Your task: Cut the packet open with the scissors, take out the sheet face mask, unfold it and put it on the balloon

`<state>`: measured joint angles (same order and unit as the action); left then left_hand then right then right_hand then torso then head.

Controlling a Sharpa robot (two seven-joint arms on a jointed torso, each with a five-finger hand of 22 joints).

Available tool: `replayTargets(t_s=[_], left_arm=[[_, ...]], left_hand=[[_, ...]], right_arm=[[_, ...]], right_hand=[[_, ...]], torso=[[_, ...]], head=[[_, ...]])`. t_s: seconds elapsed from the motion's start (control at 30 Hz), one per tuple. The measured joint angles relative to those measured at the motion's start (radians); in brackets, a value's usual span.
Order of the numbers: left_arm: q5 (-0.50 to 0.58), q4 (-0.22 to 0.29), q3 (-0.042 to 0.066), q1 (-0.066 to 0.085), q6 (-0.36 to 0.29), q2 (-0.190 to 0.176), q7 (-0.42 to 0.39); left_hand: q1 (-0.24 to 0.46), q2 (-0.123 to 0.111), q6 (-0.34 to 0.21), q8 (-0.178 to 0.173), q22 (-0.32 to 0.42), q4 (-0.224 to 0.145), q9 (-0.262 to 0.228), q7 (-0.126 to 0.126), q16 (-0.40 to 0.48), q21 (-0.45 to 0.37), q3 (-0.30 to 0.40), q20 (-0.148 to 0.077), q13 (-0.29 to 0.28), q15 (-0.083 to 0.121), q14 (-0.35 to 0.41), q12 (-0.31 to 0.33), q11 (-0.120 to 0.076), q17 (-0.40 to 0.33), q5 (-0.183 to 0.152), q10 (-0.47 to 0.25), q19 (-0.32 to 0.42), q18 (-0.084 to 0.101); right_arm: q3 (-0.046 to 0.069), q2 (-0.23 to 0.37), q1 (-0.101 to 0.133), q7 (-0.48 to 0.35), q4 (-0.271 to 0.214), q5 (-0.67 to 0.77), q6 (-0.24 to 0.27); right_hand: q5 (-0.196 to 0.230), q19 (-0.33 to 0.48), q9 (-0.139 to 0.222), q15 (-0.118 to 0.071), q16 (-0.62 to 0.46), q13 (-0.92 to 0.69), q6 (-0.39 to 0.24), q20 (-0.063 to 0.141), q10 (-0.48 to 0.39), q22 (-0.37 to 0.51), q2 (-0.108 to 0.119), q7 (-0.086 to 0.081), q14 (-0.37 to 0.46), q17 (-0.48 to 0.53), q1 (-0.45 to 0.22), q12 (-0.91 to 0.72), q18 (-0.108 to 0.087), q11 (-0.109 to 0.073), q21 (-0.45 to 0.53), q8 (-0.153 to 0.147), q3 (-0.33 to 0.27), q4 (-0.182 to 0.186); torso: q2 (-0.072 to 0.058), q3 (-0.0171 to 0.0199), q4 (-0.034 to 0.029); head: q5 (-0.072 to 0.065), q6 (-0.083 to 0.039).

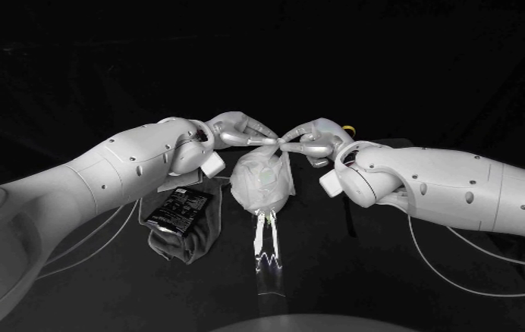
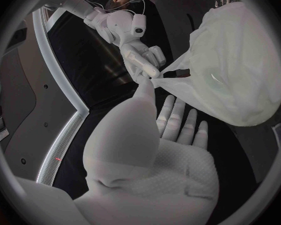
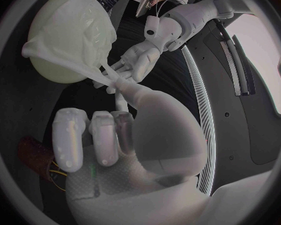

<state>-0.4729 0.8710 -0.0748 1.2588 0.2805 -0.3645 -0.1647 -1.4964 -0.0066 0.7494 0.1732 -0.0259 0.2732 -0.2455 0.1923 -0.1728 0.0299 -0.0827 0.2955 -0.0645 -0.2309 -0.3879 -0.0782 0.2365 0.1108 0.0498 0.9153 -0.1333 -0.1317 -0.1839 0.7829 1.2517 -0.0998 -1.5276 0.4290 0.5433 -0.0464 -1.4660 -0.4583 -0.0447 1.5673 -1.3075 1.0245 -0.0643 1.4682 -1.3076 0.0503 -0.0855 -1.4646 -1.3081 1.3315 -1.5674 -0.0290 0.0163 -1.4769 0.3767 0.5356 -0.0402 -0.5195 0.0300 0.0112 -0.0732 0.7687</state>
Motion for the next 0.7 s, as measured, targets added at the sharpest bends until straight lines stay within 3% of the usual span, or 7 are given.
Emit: replayTargets(t_s=[0.13,0.23,0.3,0.43,0.47,0.57,0.7], left_arm=[[0.024,-0.005,0.0,0.0,0.015,0.001,0.004],[0.041,-0.008,0.0,0.0,0.028,0.001,0.009],[0.049,-0.009,0.0,0.0,0.036,0.002,0.012],[0.061,-0.009,0.0,0.0,0.052,0.002,0.019],[0.062,-0.007,0.0,0.0,0.057,0.002,0.021],[0.062,-0.005,0.0,0.0,0.063,0.0,0.023],[0.061,-0.001,0.0,0.0,0.064,-0.005,0.023]], left_hand=[[0.118,0.117,0.062,0.032,0.002,0.021,-0.013,0.011,0.003,0.0,-0.021,-0.001,0.0,0.0,0.0,0.0,-0.011,-0.001,0.0,0.022,0.01,0.0],[0.189,0.188,0.089,0.044,0.002,0.021,-0.018,0.019,-0.006,0.0,-0.045,-0.001,-0.002,0.0,-0.04,-0.005,-0.015,0.008,0.0,0.051,0.01,0.0],[0.219,0.213,0.1,0.046,0.002,0.021,-0.018,0.024,-0.021,0.0,-0.056,-0.001,-0.004,0.003,-0.075,-0.008,-0.017,0.018,0.0,0.066,0.01,0.0],[0.212,0.242,0.127,0.063,0.002,0.022,-0.02,0.029,-0.043,0.0,-0.056,-0.004,-0.005,0.008,-0.123,-0.019,-0.026,0.031,0.0,0.086,0.014,0.0],[0.163,0.246,0.131,0.067,0.002,-0.003,-0.021,0.033,-0.043,0.0,-0.041,-0.004,-0.004,0.011,-0.125,-0.019,-0.03,0.032,0.003,0.086,0.014,0.001],[0.056,0.242,0.136,0.067,0.002,-0.054,-0.019,0.032,-0.043,0.0,-0.003,-0.001,-0.002,0.017,-0.119,-0.016,-0.038,0.032,0.0,0.077,0.017,0.001],[0.018,0.223,0.139,0.067,0.001,-0.061,-0.012,0.03,-0.039,0.0,0.005,-0.001,-0.001,0.016,-0.109,-0.008,-0.036,0.03,0.0,0.067,0.017,0.001]], right_arm=[[0.0,0.006,-0.001,-0.006,-0.01,0.025,0.004],[0.0,0.011,-0.003,-0.009,-0.017,0.046,0.006],[0.0,0.013,-0.004,-0.011,-0.021,0.061,0.007],[0.0,0.017,-0.008,-0.015,-0.024,0.099,0.009],[0.0,0.018,-0.01,-0.016,-0.024,0.111,0.009],[0.0,0.019,-0.013,-0.017,-0.025,0.14,0.009],[0.0,0.022,-0.024,-0.018,-0.027,0.197,0.007]], right_hand=[[0.0,0.0,0.0,0.0,0.0,0.0,-0.002,0.0,0.0,0.0,0.0,0.001,0.0,0.0,0.0,0.0,0.0,0.0,-0.001,0.001,0.0,0.0],[0.0,0.0,0.0,0.0,-0.001,0.0,-0.003,0.0,0.0,0.0,0.0,0.0,0.0,0.001,0.0,0.0,0.0,0.0,-0.004,0.003,0.0,0.0],[0.0,0.0,-0.002,0.0,-0.001,0.0,-0.003,0.0,0.0,0.0,0.004,0.0,0.0,0.001,-0.004,0.0,0.0,0.0,-0.004,0.003,0.003,-0.003],[0.0,0.0,-0.005,0.0,-0.001,0.0,-0.003,0.0,0.0,0.0,0.004,0.0,0.0,0.001,-0.004,0.0,0.0,0.0,-0.004,0.003,0.003,-0.003],[0.0,0.0,-0.005,0.0,-0.001,0.0,-0.003,0.0,0.0,0.0,0.004,0.0,0.0,0.001,-0.004,0.0,0.0,0.0,-0.004,0.003,0.003,-0.003],[0.0,0.0,-0.005,0.0,-0.001,0.0,-0.003,0.0,0.0,0.0,0.004,0.0,0.0,0.001,-0.004,0.0,0.0,0.0,-0.004,0.004,0.006,-0.006],[0.0,0.0,-0.005,0.0,-0.003,-0.001,-0.003,0.0,0.0,0.0,0.004,0.0,0.0,0.001,-0.004,0.0,0.0,0.0,-0.004,0.004,0.007,-0.007]], torso=[[0.0,-0.0001,0.0004],[0.0,0.0,0.0004],[0.0,0.0001,0.0006],[0.0,0.0004,0.0006],[0.0,0.0005,0.0006],[0.0,0.0005,0.0006],[0.0,0.0005,0.0006]], head=[[0.0,0.0],[-0.001,0.0],[-0.001,0.001],[0.0,0.001],[0.0,0.001],[0.0,0.002],[0.0,0.002]])
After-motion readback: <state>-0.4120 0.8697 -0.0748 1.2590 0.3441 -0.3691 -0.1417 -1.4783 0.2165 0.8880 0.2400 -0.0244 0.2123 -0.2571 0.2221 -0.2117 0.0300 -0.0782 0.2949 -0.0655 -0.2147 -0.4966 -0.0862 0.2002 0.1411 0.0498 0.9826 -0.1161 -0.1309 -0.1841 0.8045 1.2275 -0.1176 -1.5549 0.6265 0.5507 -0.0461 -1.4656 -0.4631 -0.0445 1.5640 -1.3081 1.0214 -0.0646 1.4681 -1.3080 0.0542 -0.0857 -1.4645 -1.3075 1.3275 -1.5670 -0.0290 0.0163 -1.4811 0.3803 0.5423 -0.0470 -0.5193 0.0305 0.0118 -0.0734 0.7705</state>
